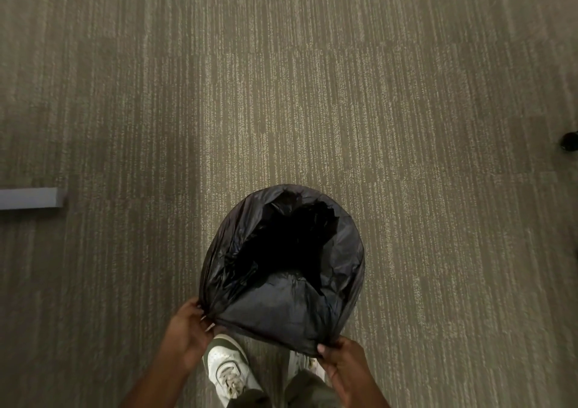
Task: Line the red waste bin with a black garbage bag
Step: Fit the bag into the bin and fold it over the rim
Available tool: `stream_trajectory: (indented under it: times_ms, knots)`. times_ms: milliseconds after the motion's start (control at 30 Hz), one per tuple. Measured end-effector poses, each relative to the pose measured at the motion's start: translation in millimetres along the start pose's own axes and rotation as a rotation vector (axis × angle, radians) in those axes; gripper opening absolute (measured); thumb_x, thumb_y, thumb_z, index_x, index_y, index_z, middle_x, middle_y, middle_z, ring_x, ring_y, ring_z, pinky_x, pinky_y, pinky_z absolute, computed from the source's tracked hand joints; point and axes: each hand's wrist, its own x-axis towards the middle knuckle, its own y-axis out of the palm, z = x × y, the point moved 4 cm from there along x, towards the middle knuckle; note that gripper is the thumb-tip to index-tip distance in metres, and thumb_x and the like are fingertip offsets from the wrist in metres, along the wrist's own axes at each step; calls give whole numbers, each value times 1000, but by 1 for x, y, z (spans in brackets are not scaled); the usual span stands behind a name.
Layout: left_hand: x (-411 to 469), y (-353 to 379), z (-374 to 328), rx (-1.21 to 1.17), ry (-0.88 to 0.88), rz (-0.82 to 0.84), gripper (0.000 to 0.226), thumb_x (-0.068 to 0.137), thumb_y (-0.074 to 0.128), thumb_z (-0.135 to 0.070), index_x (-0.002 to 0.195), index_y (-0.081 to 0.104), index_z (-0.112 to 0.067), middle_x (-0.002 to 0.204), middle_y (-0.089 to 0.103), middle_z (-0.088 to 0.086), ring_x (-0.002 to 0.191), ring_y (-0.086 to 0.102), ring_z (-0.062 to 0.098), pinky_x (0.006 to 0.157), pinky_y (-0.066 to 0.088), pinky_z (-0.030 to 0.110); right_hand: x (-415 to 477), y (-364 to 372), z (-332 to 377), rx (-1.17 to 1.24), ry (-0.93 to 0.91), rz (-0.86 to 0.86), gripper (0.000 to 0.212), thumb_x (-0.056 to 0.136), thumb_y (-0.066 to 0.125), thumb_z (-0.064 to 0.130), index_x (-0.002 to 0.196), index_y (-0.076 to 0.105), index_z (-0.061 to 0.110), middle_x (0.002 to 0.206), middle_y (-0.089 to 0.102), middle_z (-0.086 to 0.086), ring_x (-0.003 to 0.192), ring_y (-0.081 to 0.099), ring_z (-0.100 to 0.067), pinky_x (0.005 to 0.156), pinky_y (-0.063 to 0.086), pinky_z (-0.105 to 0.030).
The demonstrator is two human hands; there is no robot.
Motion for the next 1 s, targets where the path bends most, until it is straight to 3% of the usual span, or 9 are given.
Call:
stream_trajectory:
  times_ms: [133,233,367,433,467,567,767,933,1000]
  knots:
    - [17,6,0,80,21,-123,23,93,39,-6,85,60,-9,68,67,8,53,61,16,41,52,21,14,-9,4,-148,-50,-36,17,69,56,-30,70,58,-14,69,63,-22,62,63,-29,56,57,-33]
    - [25,16,-1,73,53,-133,28,92,37,-2,73,56,-9,50,63,2,40,55,8,36,45,19,22,-11,9,-357,-118,-78,16,65,68,-20,70,59,-7,74,55,-20,75,49,-28,70,43,-40]
    - [18,29,1,-97,60,47,34,95,40,-37,96,65,-12,97,69,10,87,65,24,77,51,40,26,-5,14,-446,-152,-116,22,51,73,2,65,56,5,63,44,-14,68,34,-23,63,30,-39]
    - [12,36,1,-123,71,137,56,88,44,-63,109,65,-15,107,73,8,99,66,27,91,48,45,23,-1,18,-488,-172,-146,20,49,70,8,61,53,8,59,43,-13,67,32,-22,61,29,-38]
    - [9,38,0,-89,98,127,55,85,49,-62,110,65,-16,107,74,7,100,67,27,91,49,45,20,1,20,-512,-182,-157,18,50,69,10,59,54,8,57,45,-13,63,34,-21,59,31,-37]
    - [6,36,-4,40,243,-37,14,90,61,-27,87,67,-15,89,75,5,90,66,25,69,54,36,9,1,18,-464,-145,-125,14,63,75,1,74,66,-2,61,60,-11,56,48,-20,54,39,-30]
    - [15,23,-9,95,240,-149,16,95,55,-18,80,62,-17,87,67,5,78,62,17,58,51,32,9,1,8,-397,-86,-71,9,77,63,-15,74,58,-7,55,56,-17,39,48,-18,34,35,-23]
    - [37,19,-21,153,177,-152,26,98,40,-12,76,53,-17,61,66,-2,67,53,17,42,46,21,19,2,9,-277,-53,-96,11,78,59,-16,79,64,-7,70,70,-21,61,68,-30,56,59,-34]
    - [46,24,-30,194,174,-178,20,95,46,-13,78,56,-18,70,62,2,62,54,17,38,45,18,26,1,13,-267,-76,-96,10,77,61,-16,82,65,-8,78,71,-21,67,71,-29,62,60,-35]
